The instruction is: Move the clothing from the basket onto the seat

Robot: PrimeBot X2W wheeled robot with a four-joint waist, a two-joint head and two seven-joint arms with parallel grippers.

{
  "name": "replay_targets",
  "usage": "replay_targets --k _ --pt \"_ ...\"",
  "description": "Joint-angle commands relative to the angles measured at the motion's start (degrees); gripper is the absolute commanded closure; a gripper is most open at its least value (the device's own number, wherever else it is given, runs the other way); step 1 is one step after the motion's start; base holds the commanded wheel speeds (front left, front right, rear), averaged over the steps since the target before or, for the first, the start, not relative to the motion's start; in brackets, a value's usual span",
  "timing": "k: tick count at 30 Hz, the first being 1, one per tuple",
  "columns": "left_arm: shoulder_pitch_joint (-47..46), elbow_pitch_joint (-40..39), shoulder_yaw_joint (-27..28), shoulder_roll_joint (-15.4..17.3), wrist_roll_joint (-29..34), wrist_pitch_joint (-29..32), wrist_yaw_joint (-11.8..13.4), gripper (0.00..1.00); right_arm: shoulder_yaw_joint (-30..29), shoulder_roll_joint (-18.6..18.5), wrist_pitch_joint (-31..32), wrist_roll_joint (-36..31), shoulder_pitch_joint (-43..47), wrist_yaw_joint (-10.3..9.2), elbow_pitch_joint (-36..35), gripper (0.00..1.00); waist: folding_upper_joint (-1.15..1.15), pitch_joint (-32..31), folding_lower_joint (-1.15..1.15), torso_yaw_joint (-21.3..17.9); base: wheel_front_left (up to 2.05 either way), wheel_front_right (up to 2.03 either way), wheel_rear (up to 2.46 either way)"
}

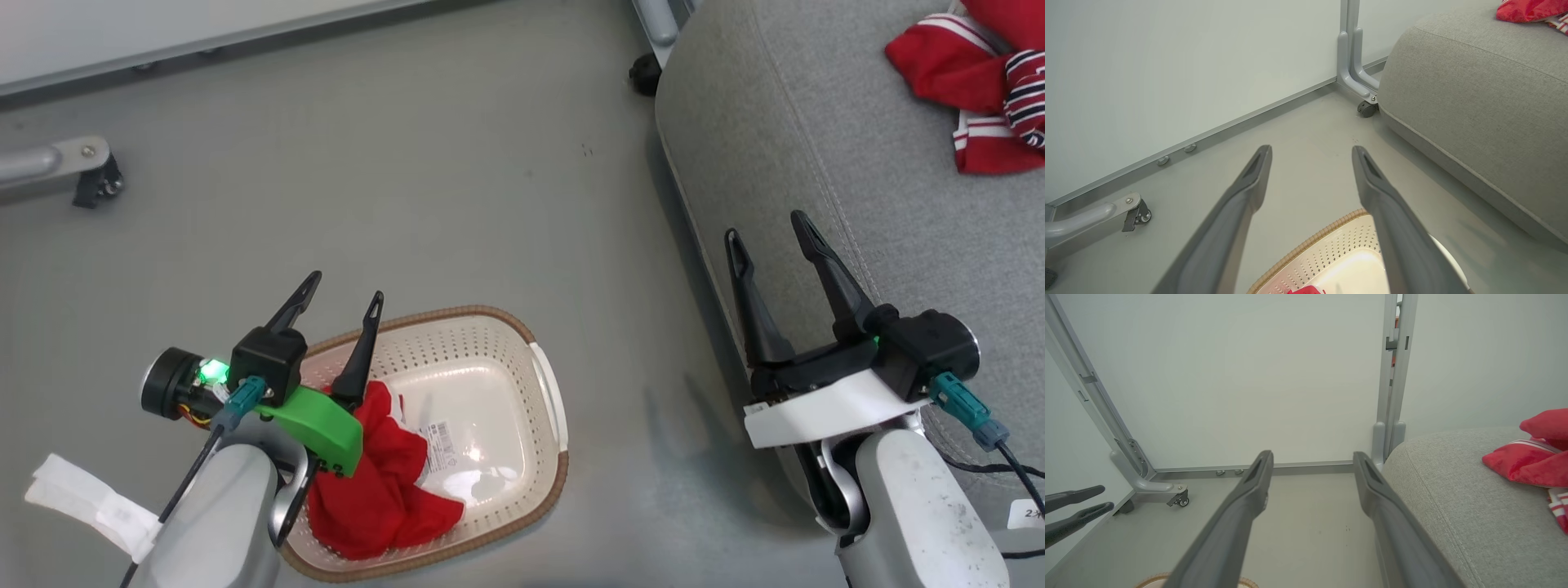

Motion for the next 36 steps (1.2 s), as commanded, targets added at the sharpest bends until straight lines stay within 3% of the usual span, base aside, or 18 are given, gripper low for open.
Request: replay_targets --k 1,10,24,36 --pt "-2.0 1.4 -0.8 1.2 -0.4 0.0 -0.1 0.0 0.1 -0.1 -0.1 0.4 -1.3 -0.06 -0.7 0.0 0.47 6.0 0.0 -3.6 0.0 0.0 0.0" --pt "-8.0 12.0 -8.0 4.4 0.0 0.0 -0.1 0.0 0.1 -0.1 -0.1 0.8 -4.2 -0.06 -3.0 0.0 0.47 13.6 0.0 -5.6 0.0 0.0 0.0" --pt "-16.5 30.3 -16.4 5.8 -0.9 0.0 -0.1 0.0 -0.1 -0.1 -0.1 1.9 -7.1 -0.06 -5.4 0.0 0.47 22.2 0.0 -8.7 0.0 0.0 0.0" --pt "-22.7 42.0 -23.3 7.0 -1.0 5.3 -0.1 0.0 0.4 -0.1 -0.1 3.3 -8.8 -0.07 -7.7 0.0 0.47 28.6 0.0 -11.1 0.0 0.0 0.0"
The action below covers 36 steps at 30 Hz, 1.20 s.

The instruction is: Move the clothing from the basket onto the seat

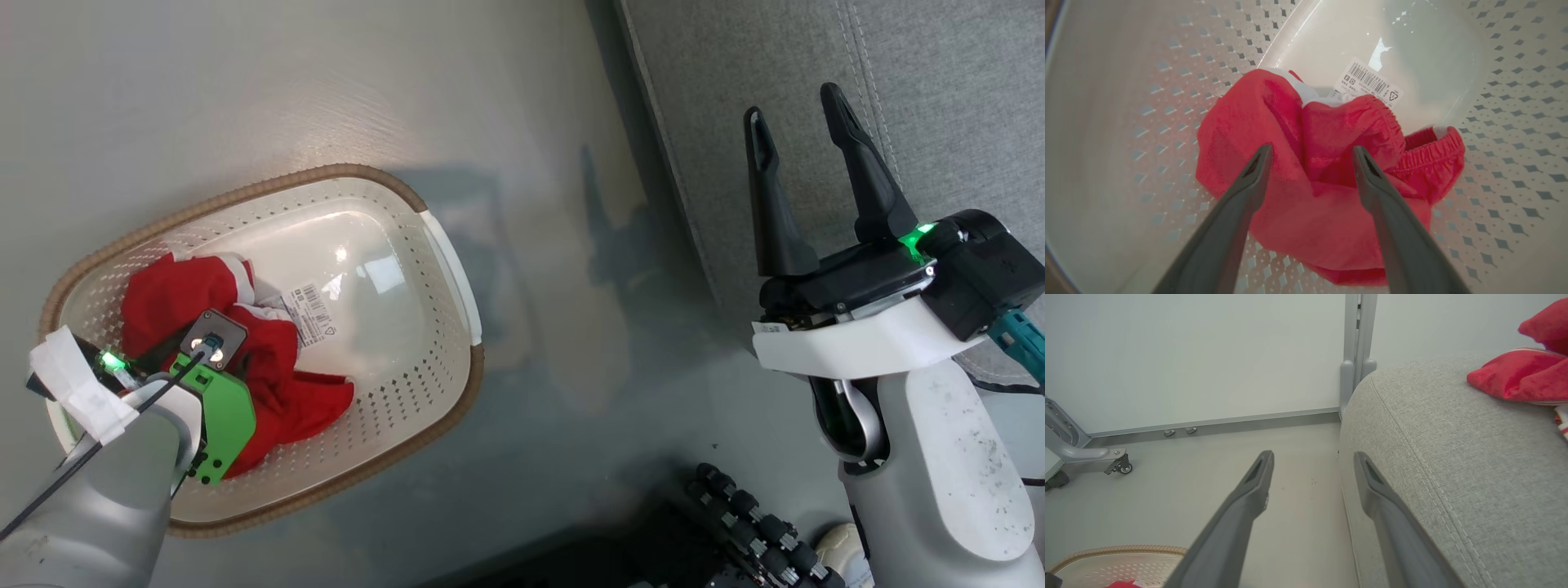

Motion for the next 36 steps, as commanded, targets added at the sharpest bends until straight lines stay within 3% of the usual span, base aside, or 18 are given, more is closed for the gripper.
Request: replay_targets --k 1,11,26,27,28,29,36 --pt "-1.6 0.5 -0.7 0.7 -0.4 0.8 0.0 0.0 -0.1 -0.1 -0.1 0.4 -0.7 -0.06 -0.5 0.0 0.47 2.2 -0.01 -1.2 0.0 0.0 0.0" --pt "-5.8 2.4 -5.3 2.0 1.2 7.9 0.0 0.0 0.0 -0.1 -0.1 0.7 -1.3 -0.06 -2.2 0.0 0.47 6.0 -0.01 -1.8 0.0 0.0 0.0" --pt "-9.8 2.9 -10.1 -0.5 2.1 16.5 0.5 0.0 -1.1 -0.1 -0.1 0.2 -1.0 -0.07 -4.6 0.0 0.47 10.8 -0.01 -2.0 0.0 0.0 0.0" --pt "-9.5 2.9 -10.2 -0.7 2.1 16.9 0.6 0.56 -1.2 -0.1 -0.1 0.1 -1.0 -0.06 -4.7 0.0 0.47 10.8 -0.01 -1.9 0.0 0.0 0.0" --pt "-9.2 3.0 -10.4 -0.8 2.1 17.2 1.0 0.95 -1.2 -0.1 -0.1 0.0 -0.9 -0.06 -4.7 0.0 0.47 10.8 -0.01 -1.8 0.0 0.0 0.0" --pt "-8.9 3.0 -10.5 -1.0 2.1 17.1 1.3 1.0 -1.3 -0.1 -0.1 -0.1 -0.8 -0.06 -4.7 0.0 0.47 10.8 -0.01 -1.7 0.0 0.0 0.0" --pt "-6.9 3.0 -11.2 -2.3 1.7 15.8 3.0 1.0 -1.4 -0.1 -0.1 -0.6 -1.0 -0.07 -3.8 0.0 0.47 9.0 -0.01 -1.0 0.0 0.0 0.0"
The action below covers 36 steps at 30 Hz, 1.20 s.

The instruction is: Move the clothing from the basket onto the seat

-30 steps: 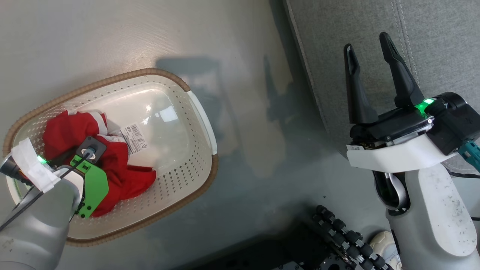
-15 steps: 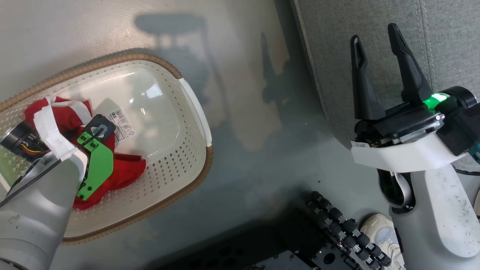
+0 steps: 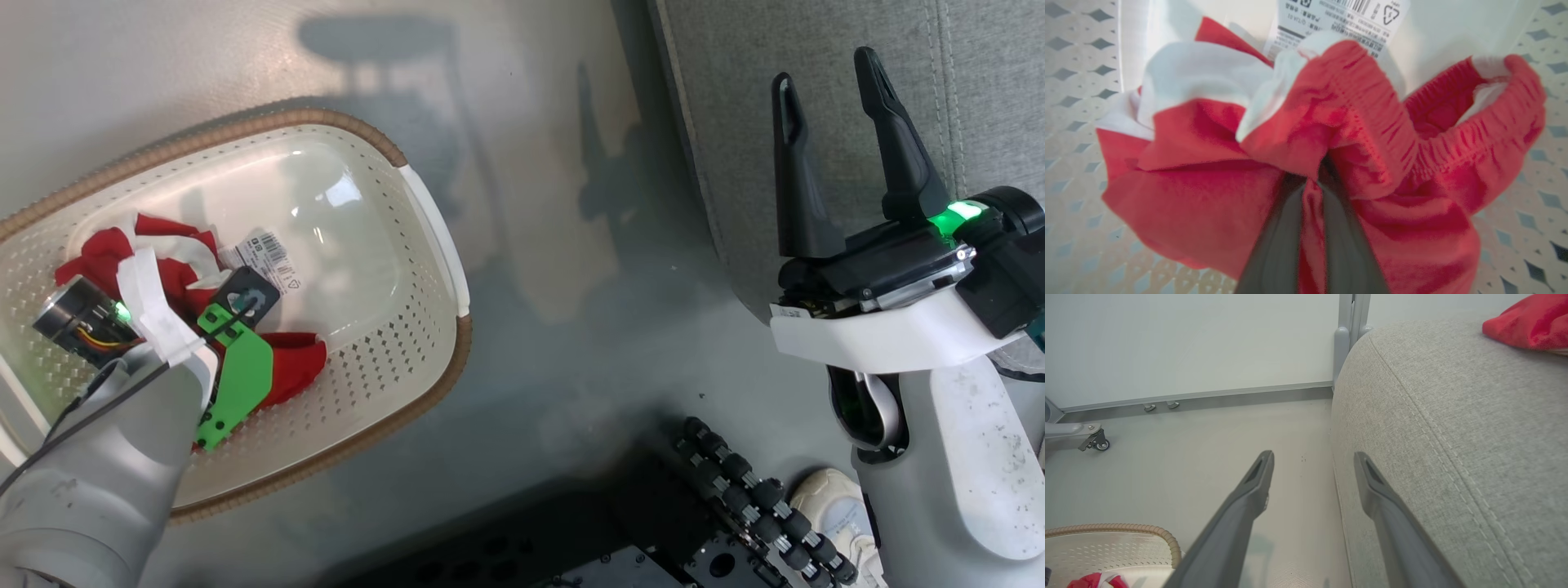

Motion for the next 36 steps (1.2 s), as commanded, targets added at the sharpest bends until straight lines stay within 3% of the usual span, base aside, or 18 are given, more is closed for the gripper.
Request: replay_targets --k 1,9,20,25,36 --pt "1.0 0.1 -0.1 -0.2 -0.2 -0.5 0.4 1.0 -0.2 -0.1 -0.1 -0.3 -0.2 -0.07 0.3 0.0 0.47 -1.0 0.0 0.3 0.0 0.0 0.0" --pt "3.3 0.0 2.3 -4.6 -4.1 -6.5 1.5 1.0 -0.3 -0.1 -0.1 -1.1 0.2 -0.08 2.6 0.0 0.47 -7.4 0.0 2.4 0.0 0.0 0.0" --pt "1.6 0.1 3.8 -9.7 -7.6 -10.0 -0.3 1.0 -0.4 -0.1 -0.1 -2.8 2.5 -0.07 6.7 0.0 0.47 -18.1 0.0 6.4 0.0 0.0 0.0" --pt "3.1 -0.1 4.2 -8.5 -9.4 -13.9 -1.9 1.0 -0.8 -0.2 -0.1 -3.2 3.8 -0.07 8.1 0.0 0.47 -22.2 0.0 7.9 0.0 0.0 0.0" --pt "7.2 -2.3 4.2 -10.5 -11.9 -20.5 -2.7 1.0 -1.6 -0.2 -0.1 -3.9 7.2 -0.07 10.9 0.0 0.47 -31.2 0.0 11.6 0.0 0.0 0.0"
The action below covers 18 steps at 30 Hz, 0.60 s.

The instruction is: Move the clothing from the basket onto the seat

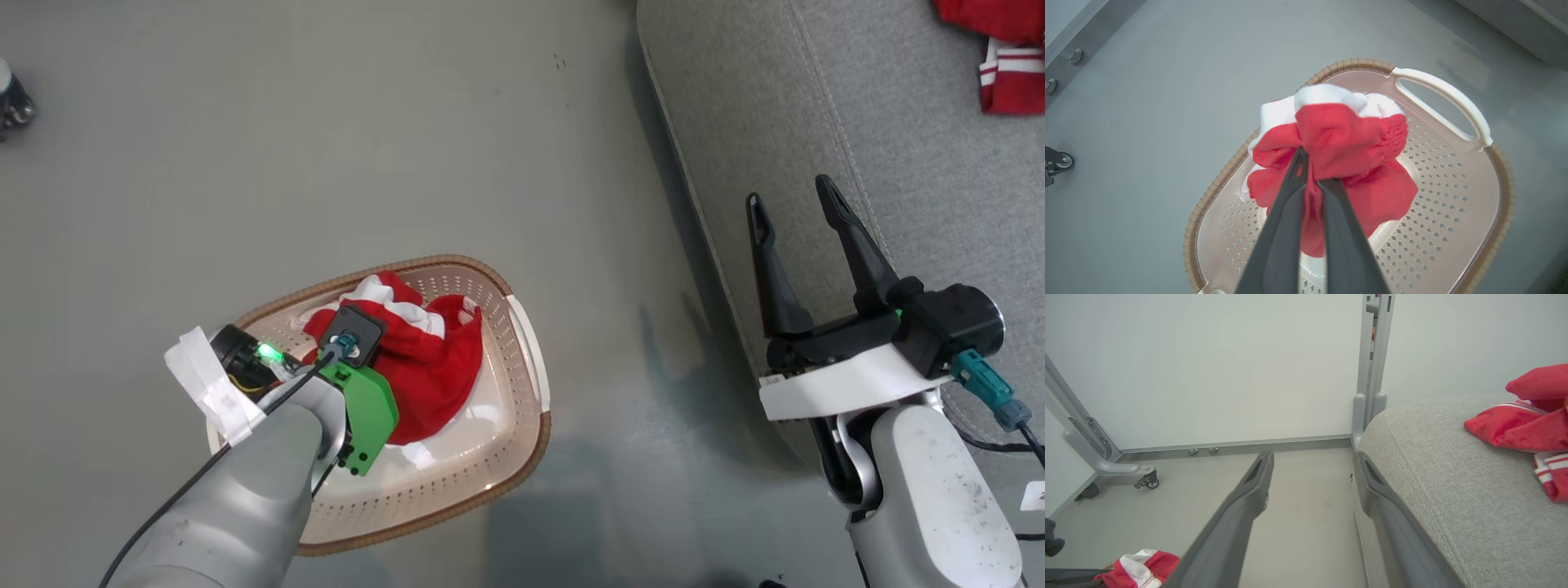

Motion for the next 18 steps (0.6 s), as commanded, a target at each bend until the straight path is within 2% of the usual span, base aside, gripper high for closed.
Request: replay_targets --k 1,6,18 --pt "1.1 -0.6 0.1 -0.3 -0.5 -0.5 -0.3 1.0 -0.3 -0.2 -0.1 -0.5 1.2 -0.07 0.5 0.0 0.47 -4.9 0.0 3.3 0.0 0.0 0.0" --pt "2.9 -3.8 0.4 -0.7 -1.1 -1.1 -0.2 1.0 -0.3 -0.2 -0.1 -0.6 2.9 -0.06 1.8 0.0 0.47 -8.8 0.0 4.8 0.0 0.0 0.0" --pt "7.9 -20.6 6.0 1.7 -0.9 -1.1 1.0 1.0 -0.2 -0.2 -0.1 -0.3 7.4 -0.06 4.5 0.0 0.47 -17.3 0.0 7.4 0.0 0.0 0.0"
